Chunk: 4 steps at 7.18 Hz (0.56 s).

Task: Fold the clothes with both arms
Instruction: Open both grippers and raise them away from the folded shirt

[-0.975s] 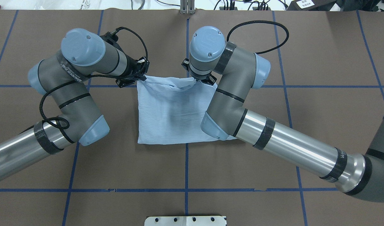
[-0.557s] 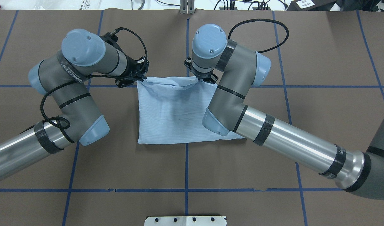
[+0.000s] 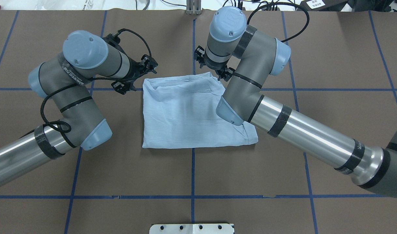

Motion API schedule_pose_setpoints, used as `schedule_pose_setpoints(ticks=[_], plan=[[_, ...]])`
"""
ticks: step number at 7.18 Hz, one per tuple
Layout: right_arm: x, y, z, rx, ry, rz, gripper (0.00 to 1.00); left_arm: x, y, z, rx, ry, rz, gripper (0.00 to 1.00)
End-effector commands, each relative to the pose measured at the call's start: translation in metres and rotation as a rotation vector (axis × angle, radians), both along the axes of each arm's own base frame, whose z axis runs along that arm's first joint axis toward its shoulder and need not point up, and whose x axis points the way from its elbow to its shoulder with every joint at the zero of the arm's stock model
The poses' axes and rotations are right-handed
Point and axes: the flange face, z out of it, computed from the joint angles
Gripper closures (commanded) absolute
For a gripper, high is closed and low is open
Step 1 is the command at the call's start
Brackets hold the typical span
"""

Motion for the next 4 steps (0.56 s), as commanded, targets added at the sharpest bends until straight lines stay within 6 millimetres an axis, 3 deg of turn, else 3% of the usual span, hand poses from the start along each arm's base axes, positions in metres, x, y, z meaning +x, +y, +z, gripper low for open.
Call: schedule_pose_setpoints(ticks=[1, 2, 3, 4], plan=[[0.007, -0.001, -0.006, 0.1, 0.019, -0.082, 0.0, -0.019, -0.01, 0.007, 0.067, -0.038, 0.023, 0.0], [0.027, -0.015, 0.004, 0.131, 0.036, -0.111, 0.0, -0.044, -0.017, 0.015, 0.121, -0.067, 0.036, 0.0], [0.062, -0.035, 0.022, 0.164, 0.049, -0.148, 0.0, -0.079, -0.019, 0.021, 0.188, -0.076, 0.099, 0.0], [0.122, -0.047, 0.054, 0.219, 0.053, -0.204, 0.0, -0.135, -0.023, 0.041, 0.249, -0.084, 0.171, 0.0]])
